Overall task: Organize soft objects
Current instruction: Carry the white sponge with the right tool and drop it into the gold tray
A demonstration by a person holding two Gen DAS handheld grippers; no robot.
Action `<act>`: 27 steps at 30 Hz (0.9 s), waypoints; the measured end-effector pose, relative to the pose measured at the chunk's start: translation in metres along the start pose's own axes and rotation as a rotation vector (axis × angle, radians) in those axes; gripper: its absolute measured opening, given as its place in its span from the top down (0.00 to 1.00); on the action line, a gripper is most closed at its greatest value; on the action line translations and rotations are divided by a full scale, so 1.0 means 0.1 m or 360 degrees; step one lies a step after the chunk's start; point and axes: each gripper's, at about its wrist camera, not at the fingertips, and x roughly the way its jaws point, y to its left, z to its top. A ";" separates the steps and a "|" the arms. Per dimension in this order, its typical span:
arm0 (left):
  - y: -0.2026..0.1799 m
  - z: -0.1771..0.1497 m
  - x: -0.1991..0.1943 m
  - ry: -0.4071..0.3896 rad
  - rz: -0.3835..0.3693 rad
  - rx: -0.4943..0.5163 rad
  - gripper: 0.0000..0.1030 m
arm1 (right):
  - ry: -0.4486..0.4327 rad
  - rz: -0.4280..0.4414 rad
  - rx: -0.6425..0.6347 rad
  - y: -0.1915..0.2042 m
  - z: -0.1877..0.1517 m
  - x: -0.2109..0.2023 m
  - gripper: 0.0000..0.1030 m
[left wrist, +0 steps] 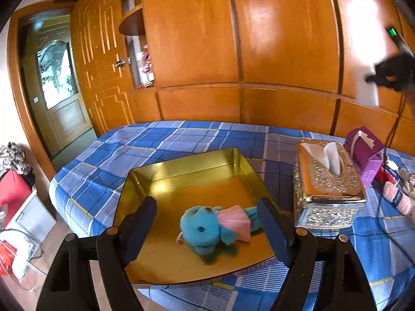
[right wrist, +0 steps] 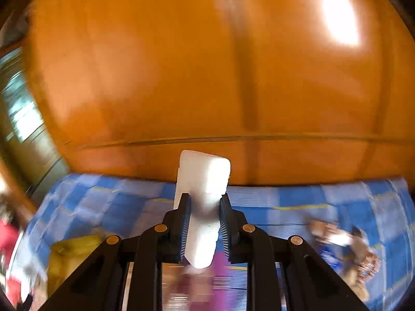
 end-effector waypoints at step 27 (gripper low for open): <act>0.94 -0.29 0.27 0.0139 0.0210 -0.0338 0.20 | 0.0657 0.0589 -0.0690 2.75 -1.64 1.12 0.79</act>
